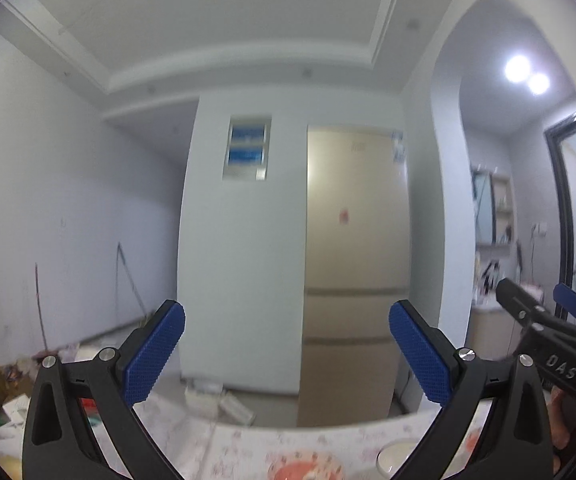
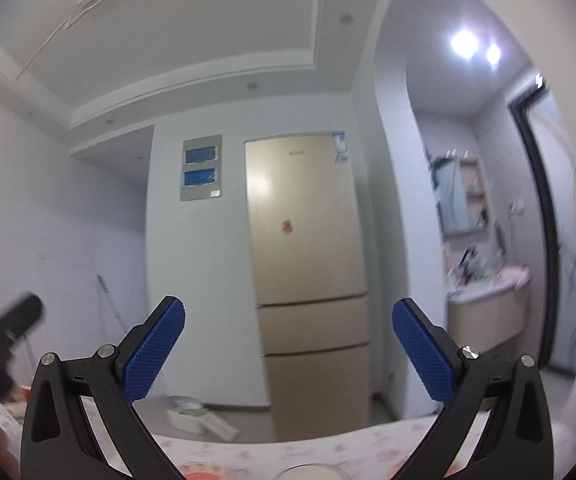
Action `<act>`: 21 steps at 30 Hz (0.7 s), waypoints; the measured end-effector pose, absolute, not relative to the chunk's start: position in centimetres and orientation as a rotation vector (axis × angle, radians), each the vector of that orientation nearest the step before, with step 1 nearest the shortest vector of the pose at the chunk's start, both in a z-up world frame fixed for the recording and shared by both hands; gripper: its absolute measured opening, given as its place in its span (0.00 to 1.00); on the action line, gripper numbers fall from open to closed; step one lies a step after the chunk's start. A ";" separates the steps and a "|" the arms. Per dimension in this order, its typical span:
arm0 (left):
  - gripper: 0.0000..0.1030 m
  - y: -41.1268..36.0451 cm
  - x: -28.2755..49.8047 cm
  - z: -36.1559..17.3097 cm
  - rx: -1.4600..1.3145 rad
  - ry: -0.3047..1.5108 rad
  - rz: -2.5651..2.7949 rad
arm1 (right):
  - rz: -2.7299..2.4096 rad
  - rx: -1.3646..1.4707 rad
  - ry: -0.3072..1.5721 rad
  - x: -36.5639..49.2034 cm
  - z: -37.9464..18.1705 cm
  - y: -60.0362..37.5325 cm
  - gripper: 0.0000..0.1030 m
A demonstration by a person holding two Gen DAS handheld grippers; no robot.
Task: Organize plates and bowls
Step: 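Raise both tools and bring them down toward a pink strawberry bowl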
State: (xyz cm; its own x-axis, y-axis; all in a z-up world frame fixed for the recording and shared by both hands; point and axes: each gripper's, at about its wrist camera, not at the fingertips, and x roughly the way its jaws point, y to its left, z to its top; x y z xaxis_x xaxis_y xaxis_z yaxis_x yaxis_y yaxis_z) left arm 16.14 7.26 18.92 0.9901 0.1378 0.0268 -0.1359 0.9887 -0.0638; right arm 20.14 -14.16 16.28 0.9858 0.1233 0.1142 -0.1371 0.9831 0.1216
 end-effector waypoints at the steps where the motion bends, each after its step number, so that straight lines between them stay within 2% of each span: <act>1: 1.00 7.6 17.1 18.7 -0.087 0.010 0.135 | 0.139 0.126 -0.077 20.9 16.0 -14.0 1.00; 13: 1.00 12.1 29.0 12.1 -0.356 0.413 -0.049 | 0.275 0.208 0.246 29.4 10.4 -13.5 1.00; 20: 1.00 14.0 34.4 6.2 -0.359 0.638 0.028 | 0.344 0.211 0.429 32.9 6.1 -12.0 1.00; 21: 1.00 14.3 34.9 5.6 -0.367 0.656 0.029 | 0.352 0.189 0.451 33.3 5.7 -11.5 0.97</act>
State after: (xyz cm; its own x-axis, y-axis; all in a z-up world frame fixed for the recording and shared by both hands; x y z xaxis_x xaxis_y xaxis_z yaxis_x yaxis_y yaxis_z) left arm 34.91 14.26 5.56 0.7946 -0.0885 -0.6006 -0.1407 0.9355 -0.3240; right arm 33.31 -11.54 5.71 0.8411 0.3726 -0.3921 -0.2897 0.9225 0.2552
